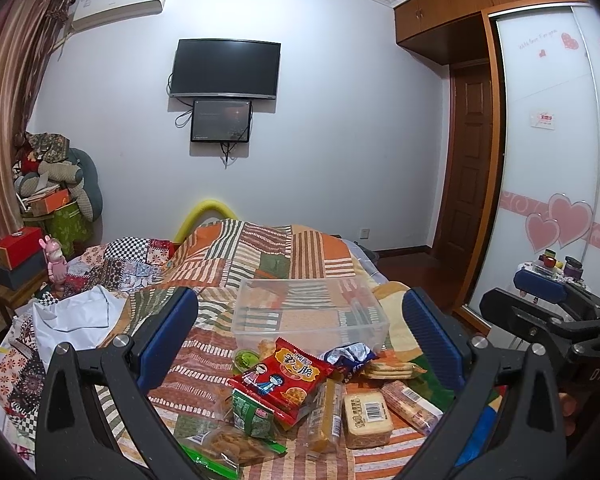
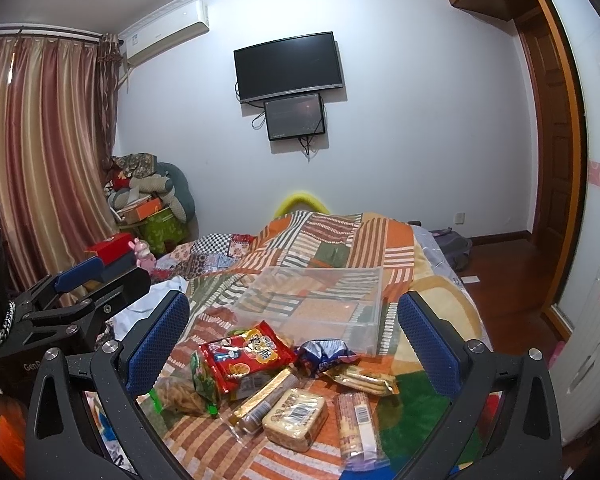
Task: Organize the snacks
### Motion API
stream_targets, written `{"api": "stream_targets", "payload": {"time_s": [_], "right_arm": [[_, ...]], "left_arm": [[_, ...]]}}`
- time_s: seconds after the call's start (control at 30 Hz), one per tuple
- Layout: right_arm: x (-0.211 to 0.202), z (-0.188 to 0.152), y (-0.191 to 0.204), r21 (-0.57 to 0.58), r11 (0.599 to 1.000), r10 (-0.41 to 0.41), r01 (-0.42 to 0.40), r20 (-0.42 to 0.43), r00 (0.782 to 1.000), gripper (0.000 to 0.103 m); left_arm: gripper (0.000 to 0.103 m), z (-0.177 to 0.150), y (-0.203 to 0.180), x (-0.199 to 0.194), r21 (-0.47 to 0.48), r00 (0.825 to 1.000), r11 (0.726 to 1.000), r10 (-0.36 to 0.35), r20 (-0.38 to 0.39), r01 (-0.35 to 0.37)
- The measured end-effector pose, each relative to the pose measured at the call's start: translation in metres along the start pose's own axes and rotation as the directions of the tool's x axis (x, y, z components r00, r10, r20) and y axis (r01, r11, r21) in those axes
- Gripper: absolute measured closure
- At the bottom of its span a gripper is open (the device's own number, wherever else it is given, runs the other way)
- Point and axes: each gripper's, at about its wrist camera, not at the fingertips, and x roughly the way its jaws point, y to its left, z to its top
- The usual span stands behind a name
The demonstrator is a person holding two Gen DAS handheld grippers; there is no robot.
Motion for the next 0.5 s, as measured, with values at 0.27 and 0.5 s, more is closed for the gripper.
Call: {"api": "stream_targets", "payload": {"time_s": [0.27,0.5], "right_arm": [[0.008,-0.003,-0.002,0.006,1.0,0.004,-0.004,-0.014,1.0,0.0],[0.024,-0.009,-0.015,0.013,1.0,-0.017,0.017,-0.065,0.998,0.0]], "left_arm": [[0.0,0.0,0.004,0.005,0.005,1.0,1.0,0.006,-0.009,-0.006],[0.006,-0.004,0.007,0.023,0.012,0.999,1.0,0.005,-0.046,-0.004]]}}
